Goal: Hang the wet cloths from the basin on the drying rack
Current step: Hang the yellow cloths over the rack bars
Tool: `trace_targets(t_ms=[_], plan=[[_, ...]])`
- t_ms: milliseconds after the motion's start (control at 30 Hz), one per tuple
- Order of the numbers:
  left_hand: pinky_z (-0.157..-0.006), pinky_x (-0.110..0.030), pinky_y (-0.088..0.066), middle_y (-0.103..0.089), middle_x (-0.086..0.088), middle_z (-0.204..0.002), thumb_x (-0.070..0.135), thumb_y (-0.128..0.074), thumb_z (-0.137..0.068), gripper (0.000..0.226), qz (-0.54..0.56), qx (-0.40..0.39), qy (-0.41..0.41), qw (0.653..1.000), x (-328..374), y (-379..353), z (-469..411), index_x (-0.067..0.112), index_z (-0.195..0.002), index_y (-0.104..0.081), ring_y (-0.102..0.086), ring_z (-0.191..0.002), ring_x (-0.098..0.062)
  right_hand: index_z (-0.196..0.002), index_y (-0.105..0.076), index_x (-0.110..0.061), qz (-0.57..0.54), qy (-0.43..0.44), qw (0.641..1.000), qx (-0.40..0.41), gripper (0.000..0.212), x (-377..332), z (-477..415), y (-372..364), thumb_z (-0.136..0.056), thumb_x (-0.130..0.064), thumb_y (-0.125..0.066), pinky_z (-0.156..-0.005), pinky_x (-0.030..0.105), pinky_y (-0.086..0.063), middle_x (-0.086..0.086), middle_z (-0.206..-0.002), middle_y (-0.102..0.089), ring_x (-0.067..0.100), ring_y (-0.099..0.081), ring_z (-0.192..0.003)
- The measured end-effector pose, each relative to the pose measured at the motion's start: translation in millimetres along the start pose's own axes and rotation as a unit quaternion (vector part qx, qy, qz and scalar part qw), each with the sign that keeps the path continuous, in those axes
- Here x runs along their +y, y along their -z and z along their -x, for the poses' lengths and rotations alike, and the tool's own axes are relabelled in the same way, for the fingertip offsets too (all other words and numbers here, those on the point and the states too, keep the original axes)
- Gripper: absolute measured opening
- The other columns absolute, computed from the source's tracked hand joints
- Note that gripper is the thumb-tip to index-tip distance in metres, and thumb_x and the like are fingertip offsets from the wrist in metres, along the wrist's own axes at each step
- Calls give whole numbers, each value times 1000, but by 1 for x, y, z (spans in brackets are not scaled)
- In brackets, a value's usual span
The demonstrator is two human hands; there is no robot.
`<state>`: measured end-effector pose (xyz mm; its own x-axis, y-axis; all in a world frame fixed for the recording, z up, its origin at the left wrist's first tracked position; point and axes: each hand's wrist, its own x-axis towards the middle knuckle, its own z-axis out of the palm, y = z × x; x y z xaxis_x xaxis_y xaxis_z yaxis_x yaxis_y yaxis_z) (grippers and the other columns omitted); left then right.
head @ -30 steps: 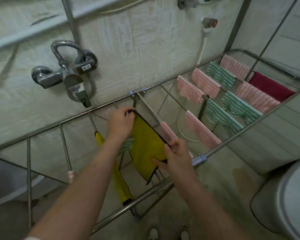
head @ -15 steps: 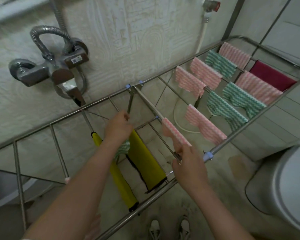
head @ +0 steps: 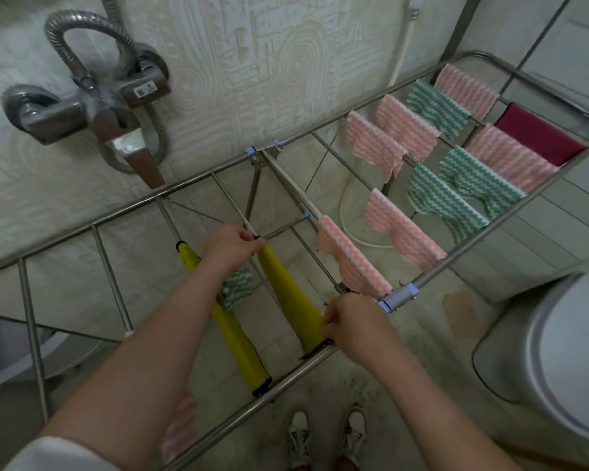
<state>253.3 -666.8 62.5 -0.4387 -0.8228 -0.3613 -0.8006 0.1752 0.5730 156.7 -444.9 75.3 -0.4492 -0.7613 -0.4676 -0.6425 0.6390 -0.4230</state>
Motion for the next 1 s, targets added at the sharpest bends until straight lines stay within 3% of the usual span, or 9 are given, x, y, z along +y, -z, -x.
trace_targets(t_ms=[100,267,367,567,667,833,900,1000], plan=[[-74,-36,-51,-66,-1,-79,38,-66,-84,21,-38,28,-6,999,5,3,1,18,-76,-68,-62,-80,-20,-95,-69,-17,-1,8,999,37,15,6,3,6,-81,-23,-69,-75,31,-50,4,-98,-69,21,-62,-94],[-69,-31,-48,-63,2,-83,37,-62,-86,14,-68,79,-28,994,9,-4,10,27,-77,-62,-61,-84,-19,-84,-67,-21,5,37,997,66,7,10,7,7,-82,-27,-68,-73,30,-49,-2,-87,-70,18,-62,-88],[-65,-29,-41,-61,1,-89,38,-62,-86,13,-54,102,-39,993,7,-6,15,25,-87,-60,-58,-85,-18,-78,-70,-19,30,57,996,58,15,9,11,2,-81,-34,-69,-72,32,-50,-2,-81,-70,17,-61,-83],[-74,-29,-44,-59,3,-107,46,-68,-81,46,-78,49,-85,992,11,-16,39,24,-120,-58,-58,-100,-17,-97,-64,-24,39,84,992,87,16,4,14,-7,-85,-34,-63,-76,35,-48,-2,-91,-67,18,-53,-93],[-81,-34,-48,-58,-2,-121,51,-66,-79,65,-118,43,-98,987,8,-26,44,23,-134,-48,-58,-106,-20,-93,-64,-23,61,74,992,87,10,0,14,-9,-85,-27,-60,-75,35,-48,2,-91,-66,21,-55,-92],[-85,-39,-50,-57,-3,-122,50,-64,-81,62,-129,46,-96,986,12,-28,47,22,-133,-47,-57,-106,-21,-87,-64,-16,139,85,983,87,15,-3,15,-8,-88,-29,-58,-73,34,-47,5,-87,-67,24,-59,-86],[-81,-37,-50,-59,-4,-115,45,-63,-84,50,-75,50,-80,993,12,-24,51,25,-128,-50,-58,-98,-21,-87,-63,-17,145,88,981,92,19,-3,16,-6,-89,-35,-56,-70,33,-45,4,-86,-67,23,-59,-84],[-74,-31,-48,-59,-3,-111,30,-58,-88,27,178,52,-11,983,16,-5,67,26,-115,-58,-57,-97,-21,-95,-64,-20,115,99,984,97,27,-2,14,0,-89,-45,-55,-74,34,-49,1,-90,-66,21,-60,-90]])
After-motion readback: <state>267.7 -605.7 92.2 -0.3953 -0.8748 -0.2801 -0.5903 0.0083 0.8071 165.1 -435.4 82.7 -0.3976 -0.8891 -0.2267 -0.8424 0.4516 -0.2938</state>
